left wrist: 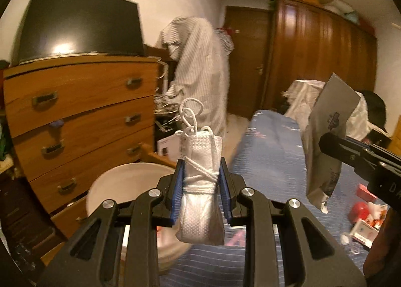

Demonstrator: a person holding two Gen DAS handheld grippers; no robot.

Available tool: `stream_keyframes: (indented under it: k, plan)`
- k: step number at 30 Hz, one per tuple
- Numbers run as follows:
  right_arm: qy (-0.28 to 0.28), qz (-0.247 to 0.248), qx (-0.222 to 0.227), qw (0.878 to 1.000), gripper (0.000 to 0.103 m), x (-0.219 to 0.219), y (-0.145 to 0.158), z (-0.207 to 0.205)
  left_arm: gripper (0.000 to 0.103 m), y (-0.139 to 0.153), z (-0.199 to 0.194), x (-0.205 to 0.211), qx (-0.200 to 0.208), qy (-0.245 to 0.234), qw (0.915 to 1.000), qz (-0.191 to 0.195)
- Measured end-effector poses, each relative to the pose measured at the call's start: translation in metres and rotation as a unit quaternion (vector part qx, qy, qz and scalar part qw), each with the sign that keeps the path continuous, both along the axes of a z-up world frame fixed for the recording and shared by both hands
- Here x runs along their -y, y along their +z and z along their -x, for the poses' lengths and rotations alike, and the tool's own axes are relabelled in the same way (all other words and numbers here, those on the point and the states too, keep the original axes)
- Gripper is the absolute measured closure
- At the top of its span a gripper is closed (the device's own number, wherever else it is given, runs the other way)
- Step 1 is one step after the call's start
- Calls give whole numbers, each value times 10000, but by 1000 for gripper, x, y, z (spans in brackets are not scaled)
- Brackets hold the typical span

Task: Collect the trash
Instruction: 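Carry the mask and grey wrapper in both tools to the white bucket, then open both tools to drop the mask and wrapper into the bucket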

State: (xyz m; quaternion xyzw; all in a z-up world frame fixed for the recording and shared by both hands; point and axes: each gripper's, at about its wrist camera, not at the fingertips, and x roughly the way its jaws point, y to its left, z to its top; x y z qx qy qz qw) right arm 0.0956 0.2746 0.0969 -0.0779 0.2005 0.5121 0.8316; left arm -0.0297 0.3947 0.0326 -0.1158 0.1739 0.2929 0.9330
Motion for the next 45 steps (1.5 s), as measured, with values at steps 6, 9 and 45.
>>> stream_keyframes:
  k: [6,9,45]
  plan:
    - [601,607,-730,9937,75,-116,-10,-20,78,-11,8,-62,-321,160,9986,380]
    - [784,986,-1109,9858,75,-159,-36,-28,78,-21,1,-90,-470,183,9967,633]
    - [804,1477,-1804,9691,49,-214,-121,-67,39,-88,-2,-168,-1005,484,9866,1188]
